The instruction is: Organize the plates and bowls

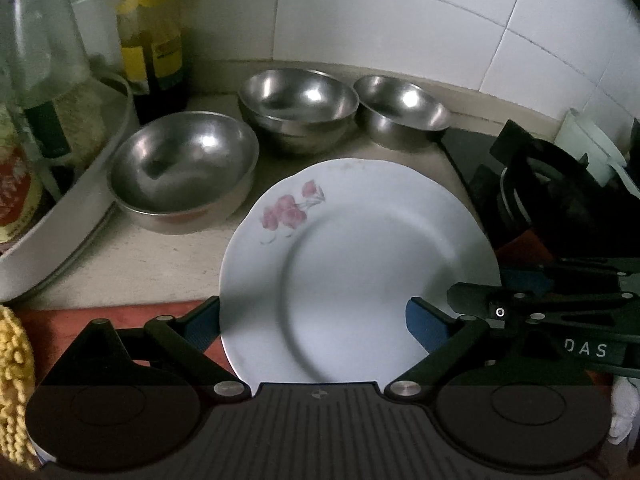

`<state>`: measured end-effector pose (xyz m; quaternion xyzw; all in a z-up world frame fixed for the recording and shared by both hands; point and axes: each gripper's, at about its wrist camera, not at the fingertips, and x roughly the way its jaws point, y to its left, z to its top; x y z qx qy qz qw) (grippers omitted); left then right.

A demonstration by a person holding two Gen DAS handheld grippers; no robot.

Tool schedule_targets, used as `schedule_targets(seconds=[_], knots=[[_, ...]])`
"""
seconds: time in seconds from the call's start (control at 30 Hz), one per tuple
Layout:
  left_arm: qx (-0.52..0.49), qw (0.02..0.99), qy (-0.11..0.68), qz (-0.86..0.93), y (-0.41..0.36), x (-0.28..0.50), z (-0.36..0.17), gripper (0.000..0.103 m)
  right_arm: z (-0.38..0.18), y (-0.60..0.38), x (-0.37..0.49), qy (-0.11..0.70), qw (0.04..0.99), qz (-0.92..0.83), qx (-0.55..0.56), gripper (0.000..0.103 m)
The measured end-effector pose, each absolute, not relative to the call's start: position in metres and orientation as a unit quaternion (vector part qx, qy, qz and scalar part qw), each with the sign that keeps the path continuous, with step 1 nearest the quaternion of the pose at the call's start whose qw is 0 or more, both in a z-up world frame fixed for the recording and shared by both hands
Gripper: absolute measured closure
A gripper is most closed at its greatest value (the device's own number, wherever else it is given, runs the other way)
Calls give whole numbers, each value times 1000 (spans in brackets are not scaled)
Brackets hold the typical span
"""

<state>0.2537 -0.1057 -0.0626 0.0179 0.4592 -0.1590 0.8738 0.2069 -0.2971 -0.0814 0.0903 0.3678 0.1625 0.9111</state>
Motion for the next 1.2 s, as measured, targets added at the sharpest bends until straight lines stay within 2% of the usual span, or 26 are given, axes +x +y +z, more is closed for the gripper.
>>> schedule_targets(seconds=[0.73,1.2], knots=[[-20,897,440,-43,-36,168,-36,5,-62,-238,174,358,894,268,39,68],[-54,883,465,14,-5,129,-51,5,-71,-195,160,378,865,330,-6,68]])
